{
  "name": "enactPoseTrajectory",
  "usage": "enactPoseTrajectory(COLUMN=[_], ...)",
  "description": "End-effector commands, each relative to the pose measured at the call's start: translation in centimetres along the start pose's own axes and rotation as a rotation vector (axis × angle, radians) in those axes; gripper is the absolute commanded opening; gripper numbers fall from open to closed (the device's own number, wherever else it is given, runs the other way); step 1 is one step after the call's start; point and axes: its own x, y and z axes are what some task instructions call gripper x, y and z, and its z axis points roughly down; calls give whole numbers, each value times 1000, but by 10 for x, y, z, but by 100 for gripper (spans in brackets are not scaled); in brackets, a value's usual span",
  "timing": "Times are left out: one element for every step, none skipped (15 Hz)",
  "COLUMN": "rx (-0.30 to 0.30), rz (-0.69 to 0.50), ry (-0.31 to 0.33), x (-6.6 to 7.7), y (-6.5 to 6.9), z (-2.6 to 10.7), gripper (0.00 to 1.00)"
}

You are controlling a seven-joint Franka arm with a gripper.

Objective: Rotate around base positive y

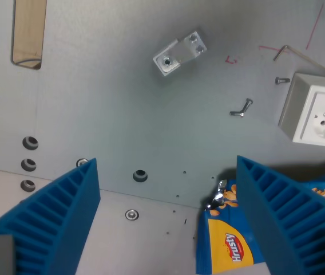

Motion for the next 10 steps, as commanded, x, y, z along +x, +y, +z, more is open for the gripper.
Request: enactPoseTrajectory(rx=[52,55,59,62,66,69,73,76,80,83], rz=[-3,-3,-3,-3,-4,-4,-4,-4,-4,-5], ry=[-170,-183,-196,-209,-222,-235,-247,-260,-273,-286], x=[7,7,7,7,7,7,7,7,7,7], y=[1,1,1,1,1,1,1,1,1,1], z=[-8,-8,-8,-8,-8,-8,-8,-8,-8,-8], gripper=[100,100,100,100,100,100,100,100,100,100])
